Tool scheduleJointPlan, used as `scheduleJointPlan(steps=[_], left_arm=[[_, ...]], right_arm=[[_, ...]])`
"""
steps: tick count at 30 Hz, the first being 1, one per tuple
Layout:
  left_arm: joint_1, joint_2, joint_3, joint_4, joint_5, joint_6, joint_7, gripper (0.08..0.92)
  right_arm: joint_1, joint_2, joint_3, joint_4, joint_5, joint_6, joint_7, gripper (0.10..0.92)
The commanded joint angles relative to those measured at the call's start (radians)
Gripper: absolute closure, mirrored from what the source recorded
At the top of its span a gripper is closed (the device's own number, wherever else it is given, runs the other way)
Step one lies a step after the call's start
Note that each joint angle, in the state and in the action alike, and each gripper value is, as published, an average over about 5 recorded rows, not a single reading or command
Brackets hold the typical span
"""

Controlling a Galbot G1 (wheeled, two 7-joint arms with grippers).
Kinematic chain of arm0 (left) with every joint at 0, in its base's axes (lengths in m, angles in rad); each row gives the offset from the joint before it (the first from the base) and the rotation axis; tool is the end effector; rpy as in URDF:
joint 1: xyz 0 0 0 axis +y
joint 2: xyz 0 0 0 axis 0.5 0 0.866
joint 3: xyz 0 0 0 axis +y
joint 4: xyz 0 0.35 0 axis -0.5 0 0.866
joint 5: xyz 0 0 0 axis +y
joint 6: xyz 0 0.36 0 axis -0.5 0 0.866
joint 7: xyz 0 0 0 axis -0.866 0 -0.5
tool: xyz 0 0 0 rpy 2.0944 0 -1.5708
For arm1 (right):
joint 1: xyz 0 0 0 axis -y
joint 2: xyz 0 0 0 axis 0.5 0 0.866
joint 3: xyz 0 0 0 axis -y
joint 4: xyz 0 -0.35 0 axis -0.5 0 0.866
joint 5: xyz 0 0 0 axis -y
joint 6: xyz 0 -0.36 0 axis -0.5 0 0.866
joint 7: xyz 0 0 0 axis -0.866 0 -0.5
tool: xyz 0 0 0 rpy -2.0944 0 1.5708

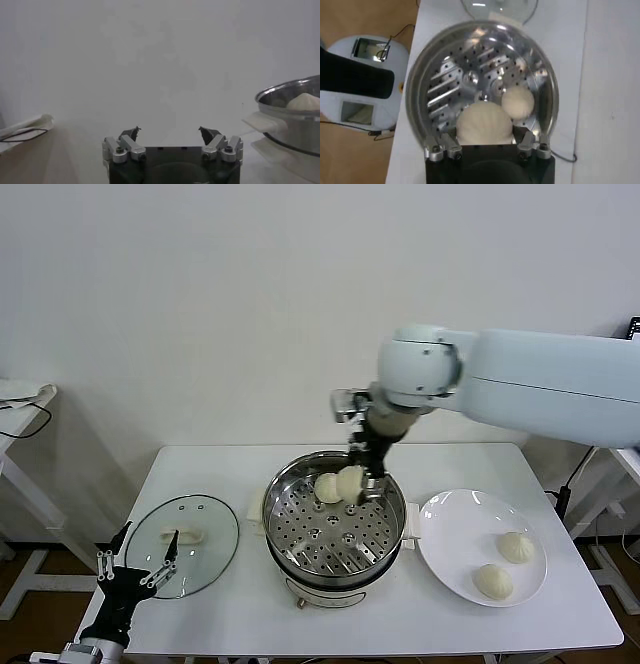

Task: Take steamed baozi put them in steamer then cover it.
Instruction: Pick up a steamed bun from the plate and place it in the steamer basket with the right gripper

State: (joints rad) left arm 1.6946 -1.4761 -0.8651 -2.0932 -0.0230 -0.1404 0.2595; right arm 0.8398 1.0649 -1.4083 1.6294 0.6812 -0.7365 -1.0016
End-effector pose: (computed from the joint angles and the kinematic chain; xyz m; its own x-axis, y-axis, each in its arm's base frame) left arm 0.1381 0.1201 -0.3047 -0.9991 0.0414 0.0050 0.0413 0.9652 0.2583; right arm 0.4678 0.1347 0.0195 -0.0944 -0.1735 0.9803 -0.9696 -0.2073 -0.1301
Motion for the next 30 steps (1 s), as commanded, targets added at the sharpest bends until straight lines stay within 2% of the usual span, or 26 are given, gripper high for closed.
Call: scheduleJointPlan(steps=[1, 14, 30], left_arm=[[-0.003, 0.001, -0.016, 0.004, -0.002, 0.000, 0.003, 0.177], [-0.016, 0.000, -0.040, 0.024, -0.005, 0.001, 0.010, 0.177], [-0.022, 0.000, -0.051, 0.038, -0.006, -0.001, 0.015, 0.177]], right_arm=[[-0.126, 0.208, 0.031, -0.156, -0.004, -0.037, 0.029, 0.288], [-0.260, 0.271, 0.051, -0.278, -0.065, -0.037, 0.027, 0.287], [-0.281, 0.283, 0.047, -0.294, -0.102, -0.033, 0.010, 0.280]])
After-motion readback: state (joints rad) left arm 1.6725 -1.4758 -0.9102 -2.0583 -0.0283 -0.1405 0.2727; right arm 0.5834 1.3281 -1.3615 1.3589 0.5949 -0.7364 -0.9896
